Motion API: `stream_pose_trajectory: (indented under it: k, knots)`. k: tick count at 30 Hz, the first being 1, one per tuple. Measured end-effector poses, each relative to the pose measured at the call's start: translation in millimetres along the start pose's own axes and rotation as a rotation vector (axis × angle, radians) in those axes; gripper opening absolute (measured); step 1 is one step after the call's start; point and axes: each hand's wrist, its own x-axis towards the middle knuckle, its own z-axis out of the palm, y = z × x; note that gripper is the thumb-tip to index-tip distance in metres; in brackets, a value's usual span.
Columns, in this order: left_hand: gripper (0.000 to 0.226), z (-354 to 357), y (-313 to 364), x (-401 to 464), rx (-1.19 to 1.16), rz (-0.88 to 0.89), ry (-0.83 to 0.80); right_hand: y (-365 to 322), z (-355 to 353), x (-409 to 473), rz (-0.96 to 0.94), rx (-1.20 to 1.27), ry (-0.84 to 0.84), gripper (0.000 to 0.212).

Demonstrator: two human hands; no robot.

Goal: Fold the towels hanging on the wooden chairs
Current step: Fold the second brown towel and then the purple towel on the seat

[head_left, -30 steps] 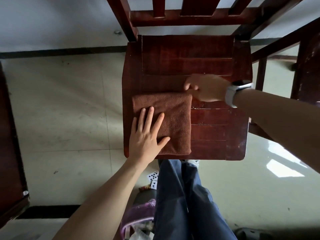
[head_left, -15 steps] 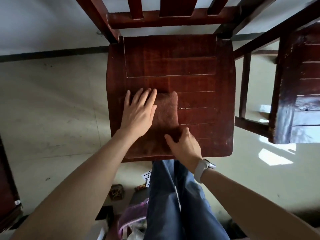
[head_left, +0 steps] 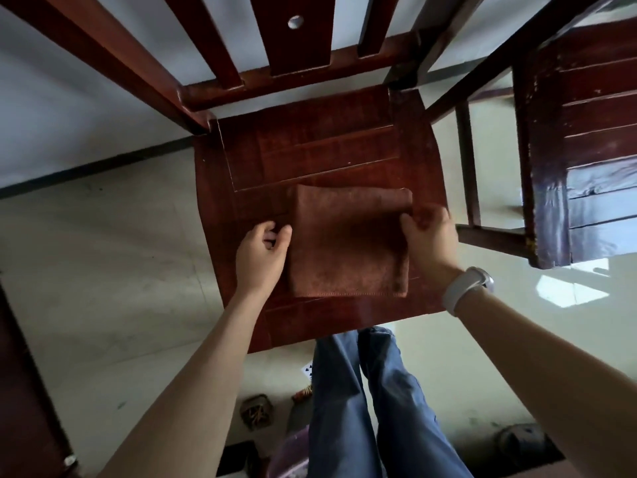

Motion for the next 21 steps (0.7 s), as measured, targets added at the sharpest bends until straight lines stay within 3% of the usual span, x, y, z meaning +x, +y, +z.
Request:
stream_pose_trajectory:
  k: [4,7,12,17,21]
  knots:
    - [0.047,11,8,1,-0.004,-0.07,-0.041,13,15,-15,0.25,0.169,-0.089,0.036]
    - [0.04,15,14,8,-0.068,-0.165,-0.063,9,18,-10,0.309,0.25,-0.108,0.015]
    - [0.022,16,27,3,-0.257,-0.204,-0.104,6,5,-11,0.322,0.462,-0.221,0.008]
    - [0.011,1,39,-27,-0.418,-0.15,-0.196,16,-31,-31,0.301,0.732,-0.312,0.011]
    - [0.029,-13,58,-63,-0.499,-0.102,-0.304,26,-79,-56,0.305,0.925,-0.543,0.037]
